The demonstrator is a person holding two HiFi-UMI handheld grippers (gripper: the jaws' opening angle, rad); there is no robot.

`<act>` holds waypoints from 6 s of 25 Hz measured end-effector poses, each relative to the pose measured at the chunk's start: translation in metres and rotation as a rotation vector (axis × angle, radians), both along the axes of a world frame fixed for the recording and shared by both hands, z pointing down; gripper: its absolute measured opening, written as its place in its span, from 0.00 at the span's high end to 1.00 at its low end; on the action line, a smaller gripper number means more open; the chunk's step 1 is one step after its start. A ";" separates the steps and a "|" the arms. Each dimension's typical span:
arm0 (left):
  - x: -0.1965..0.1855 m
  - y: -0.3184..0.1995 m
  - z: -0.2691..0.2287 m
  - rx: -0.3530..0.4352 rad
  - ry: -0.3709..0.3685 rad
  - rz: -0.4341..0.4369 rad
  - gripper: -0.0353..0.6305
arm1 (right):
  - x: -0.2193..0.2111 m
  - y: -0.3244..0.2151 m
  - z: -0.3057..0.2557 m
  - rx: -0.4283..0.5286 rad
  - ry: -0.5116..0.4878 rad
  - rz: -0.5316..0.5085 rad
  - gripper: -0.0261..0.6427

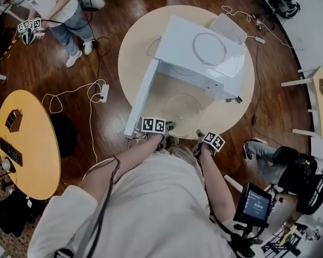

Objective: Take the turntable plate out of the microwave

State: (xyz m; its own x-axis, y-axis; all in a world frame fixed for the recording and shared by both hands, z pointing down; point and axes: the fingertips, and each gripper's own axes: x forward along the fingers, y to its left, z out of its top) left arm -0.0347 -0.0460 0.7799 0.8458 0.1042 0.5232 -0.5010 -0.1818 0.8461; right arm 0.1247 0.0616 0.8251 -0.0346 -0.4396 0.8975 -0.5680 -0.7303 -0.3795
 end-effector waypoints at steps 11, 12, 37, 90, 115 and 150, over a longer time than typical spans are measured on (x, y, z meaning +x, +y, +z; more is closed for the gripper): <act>0.015 -0.043 -0.040 0.064 0.020 -0.004 0.79 | 0.006 -0.006 -0.039 0.139 -0.009 -0.036 0.71; 0.016 -0.048 -0.044 0.077 0.024 -0.017 0.79 | 0.005 -0.007 -0.040 0.146 -0.008 -0.052 0.71; 0.011 -0.025 -0.051 0.106 -0.016 -0.422 0.79 | 0.041 -0.026 -0.054 0.395 -0.151 -0.380 0.71; -0.059 -0.022 -0.136 0.328 0.124 -0.128 0.79 | -0.063 -0.058 -0.106 0.473 0.004 -0.329 0.71; -0.104 0.022 -0.173 0.336 0.278 0.005 0.79 | -0.130 0.029 -0.177 0.560 0.259 -0.186 0.71; -0.038 0.159 -0.220 0.567 0.278 -0.056 0.82 | -0.017 0.242 -0.265 0.678 0.493 -0.223 0.71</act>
